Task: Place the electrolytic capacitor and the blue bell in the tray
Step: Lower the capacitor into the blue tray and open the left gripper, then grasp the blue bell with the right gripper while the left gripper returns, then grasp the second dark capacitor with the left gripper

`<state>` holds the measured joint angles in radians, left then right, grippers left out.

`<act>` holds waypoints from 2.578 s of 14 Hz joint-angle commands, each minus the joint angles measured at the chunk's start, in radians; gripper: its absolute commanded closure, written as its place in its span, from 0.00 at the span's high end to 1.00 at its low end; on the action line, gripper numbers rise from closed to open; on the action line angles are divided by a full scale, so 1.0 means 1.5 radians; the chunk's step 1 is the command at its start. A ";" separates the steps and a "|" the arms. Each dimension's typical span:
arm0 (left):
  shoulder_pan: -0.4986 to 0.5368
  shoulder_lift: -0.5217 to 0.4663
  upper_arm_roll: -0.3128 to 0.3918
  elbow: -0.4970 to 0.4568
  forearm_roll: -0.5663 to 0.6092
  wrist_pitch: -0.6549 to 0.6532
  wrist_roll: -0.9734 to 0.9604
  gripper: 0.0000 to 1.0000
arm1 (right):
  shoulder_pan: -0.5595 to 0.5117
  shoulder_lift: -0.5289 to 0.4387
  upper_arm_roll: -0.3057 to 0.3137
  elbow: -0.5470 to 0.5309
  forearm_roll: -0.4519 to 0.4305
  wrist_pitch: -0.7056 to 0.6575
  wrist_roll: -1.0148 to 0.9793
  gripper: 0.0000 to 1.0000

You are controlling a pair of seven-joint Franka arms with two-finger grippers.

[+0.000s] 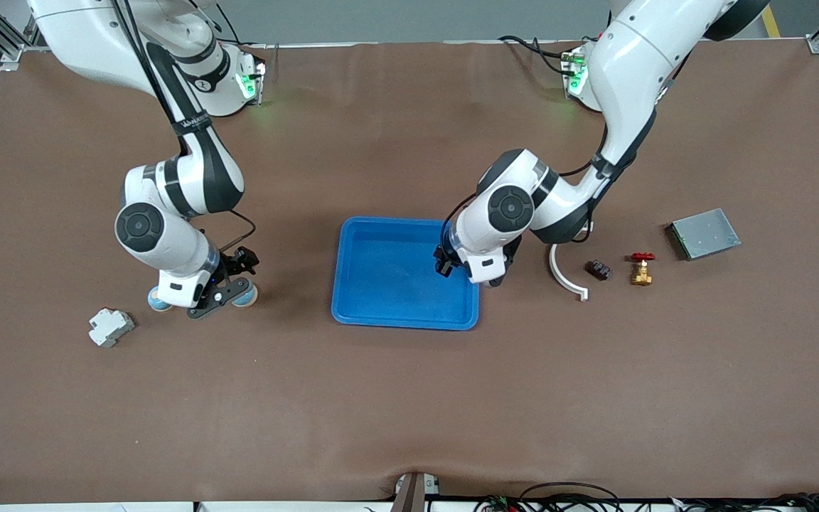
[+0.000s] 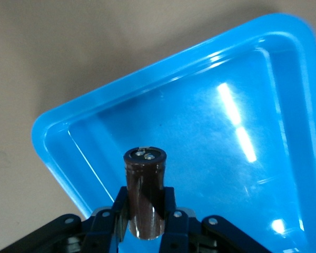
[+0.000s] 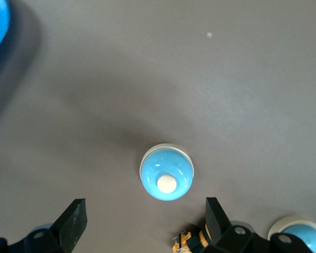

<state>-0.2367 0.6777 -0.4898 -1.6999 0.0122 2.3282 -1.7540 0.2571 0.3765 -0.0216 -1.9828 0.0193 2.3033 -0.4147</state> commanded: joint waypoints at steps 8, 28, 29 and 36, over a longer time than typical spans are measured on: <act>-0.010 0.016 0.023 0.012 0.009 0.006 -0.016 1.00 | -0.002 0.043 0.002 -0.001 -0.056 0.025 -0.152 1.00; 0.322 -0.136 0.021 -0.090 0.168 -0.200 0.446 1.00 | -0.012 0.114 0.003 0.002 -0.058 0.102 -0.205 1.00; 0.336 -0.136 0.021 -0.114 0.171 -0.174 0.446 1.00 | -0.011 0.118 0.003 0.002 -0.058 0.104 -0.205 1.00; 0.384 -0.116 0.018 -0.199 0.160 -0.061 0.441 0.86 | -0.012 0.121 0.003 0.002 -0.058 0.112 -0.205 0.82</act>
<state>0.3180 0.5112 -0.4501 -1.9578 0.2502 2.2034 -1.0897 0.2517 0.5537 -0.0246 -1.9862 -0.0482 2.4641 -0.7171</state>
